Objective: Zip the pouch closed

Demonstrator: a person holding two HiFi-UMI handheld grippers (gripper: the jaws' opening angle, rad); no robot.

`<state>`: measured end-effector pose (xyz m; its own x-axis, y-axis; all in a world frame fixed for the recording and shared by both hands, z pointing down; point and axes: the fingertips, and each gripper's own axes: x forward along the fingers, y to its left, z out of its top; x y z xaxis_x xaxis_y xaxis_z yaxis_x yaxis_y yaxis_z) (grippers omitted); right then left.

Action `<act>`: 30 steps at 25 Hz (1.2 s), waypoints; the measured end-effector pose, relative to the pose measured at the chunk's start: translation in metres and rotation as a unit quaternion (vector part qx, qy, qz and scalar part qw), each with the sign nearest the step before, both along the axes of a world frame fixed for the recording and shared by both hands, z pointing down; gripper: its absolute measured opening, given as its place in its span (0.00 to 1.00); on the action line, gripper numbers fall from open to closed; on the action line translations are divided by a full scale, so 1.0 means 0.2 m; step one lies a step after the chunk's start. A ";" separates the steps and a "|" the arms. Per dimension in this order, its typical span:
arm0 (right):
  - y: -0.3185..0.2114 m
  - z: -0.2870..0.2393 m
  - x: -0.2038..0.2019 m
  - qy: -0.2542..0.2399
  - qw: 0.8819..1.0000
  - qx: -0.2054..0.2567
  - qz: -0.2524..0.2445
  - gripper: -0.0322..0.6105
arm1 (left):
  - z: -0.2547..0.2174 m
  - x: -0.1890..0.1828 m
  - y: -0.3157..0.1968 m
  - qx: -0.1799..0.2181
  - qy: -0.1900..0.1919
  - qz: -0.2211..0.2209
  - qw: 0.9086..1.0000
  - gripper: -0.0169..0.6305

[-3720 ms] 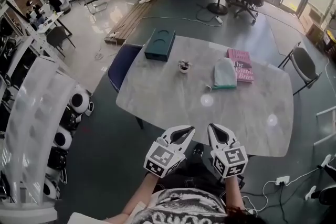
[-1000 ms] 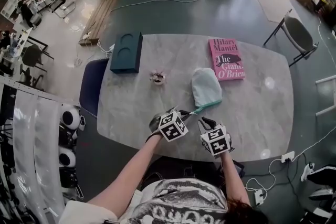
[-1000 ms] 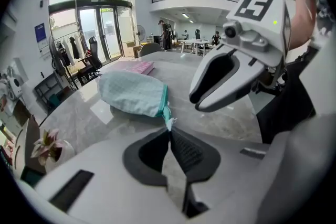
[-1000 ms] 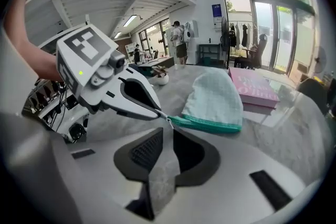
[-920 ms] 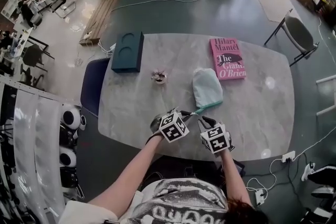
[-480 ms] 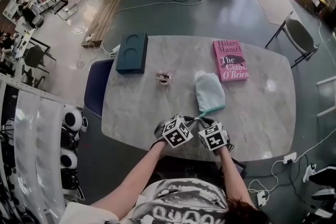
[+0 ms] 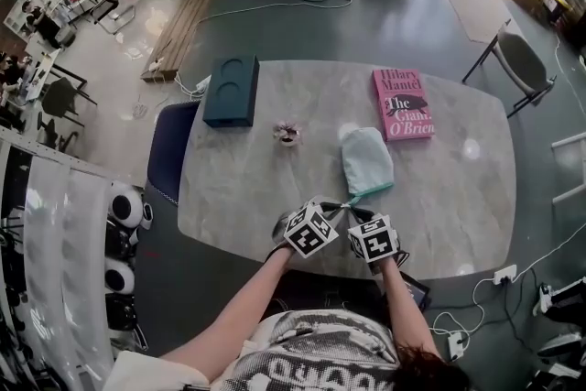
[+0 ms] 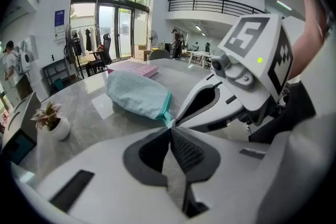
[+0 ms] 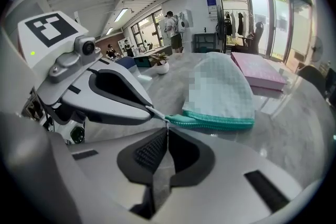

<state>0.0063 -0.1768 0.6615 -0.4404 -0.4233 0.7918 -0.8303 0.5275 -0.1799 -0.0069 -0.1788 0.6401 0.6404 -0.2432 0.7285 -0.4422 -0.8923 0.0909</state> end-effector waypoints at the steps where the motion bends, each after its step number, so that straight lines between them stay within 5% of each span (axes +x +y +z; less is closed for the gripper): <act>1: 0.00 0.00 0.00 -0.004 1.000 -0.004 0.004 0.06 | 0.00 0.00 0.00 0.000 0.001 -0.002 1.000 0.05; 30: -0.14 0.07 0.27 0.036 0.999 -0.013 0.012 0.06 | -0.03 -0.05 -0.09 0.012 -0.003 -0.001 1.000 0.05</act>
<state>0.0603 -0.2051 0.6763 -0.3716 -0.4121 0.8319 -0.8539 0.5034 -0.1321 -0.0167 -0.1977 0.6351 0.6347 -0.2619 0.7270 -0.4452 -0.8929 0.0670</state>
